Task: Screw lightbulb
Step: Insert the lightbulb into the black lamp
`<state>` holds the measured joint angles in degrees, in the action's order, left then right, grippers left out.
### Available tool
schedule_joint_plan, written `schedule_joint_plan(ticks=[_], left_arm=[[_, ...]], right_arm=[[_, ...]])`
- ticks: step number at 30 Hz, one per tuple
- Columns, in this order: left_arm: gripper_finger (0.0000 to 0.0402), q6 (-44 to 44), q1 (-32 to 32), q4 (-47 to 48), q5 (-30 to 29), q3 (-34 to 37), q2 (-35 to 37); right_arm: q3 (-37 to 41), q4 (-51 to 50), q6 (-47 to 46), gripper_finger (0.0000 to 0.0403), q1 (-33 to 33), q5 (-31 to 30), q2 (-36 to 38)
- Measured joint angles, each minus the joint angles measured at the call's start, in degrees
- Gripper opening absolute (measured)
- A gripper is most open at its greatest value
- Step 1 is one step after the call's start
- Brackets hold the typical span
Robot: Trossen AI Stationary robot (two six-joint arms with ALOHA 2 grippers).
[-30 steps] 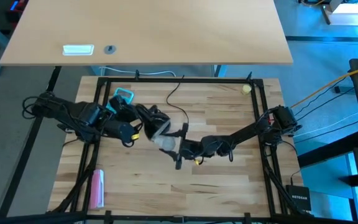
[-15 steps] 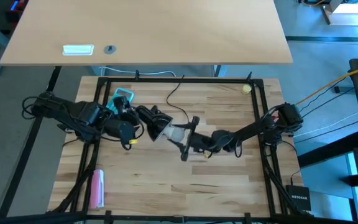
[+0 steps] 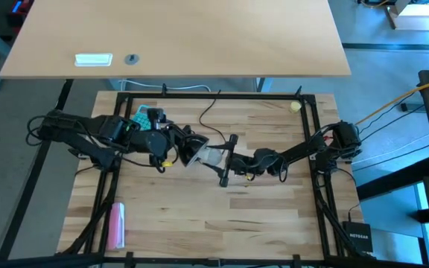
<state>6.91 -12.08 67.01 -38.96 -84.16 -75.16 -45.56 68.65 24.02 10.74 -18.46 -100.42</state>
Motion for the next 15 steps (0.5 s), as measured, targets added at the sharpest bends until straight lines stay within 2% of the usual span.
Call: schedule_joint_plan(ticks=[8, 15], left_arm=[[0.0361, 0.59, -0.26, -0.08, -0.03, 0.0, 0.0], [0.0361, 1.26, -0.31, 0.87, 2.23, 0.0, 0.0]], right_arm=[[0.0, -0.22, -0.62, 0.0269, -0.34, -0.02, 0.0], [0.0, -0.75, -1.08, 0.0269, -0.36, -0.02, -0.02]])
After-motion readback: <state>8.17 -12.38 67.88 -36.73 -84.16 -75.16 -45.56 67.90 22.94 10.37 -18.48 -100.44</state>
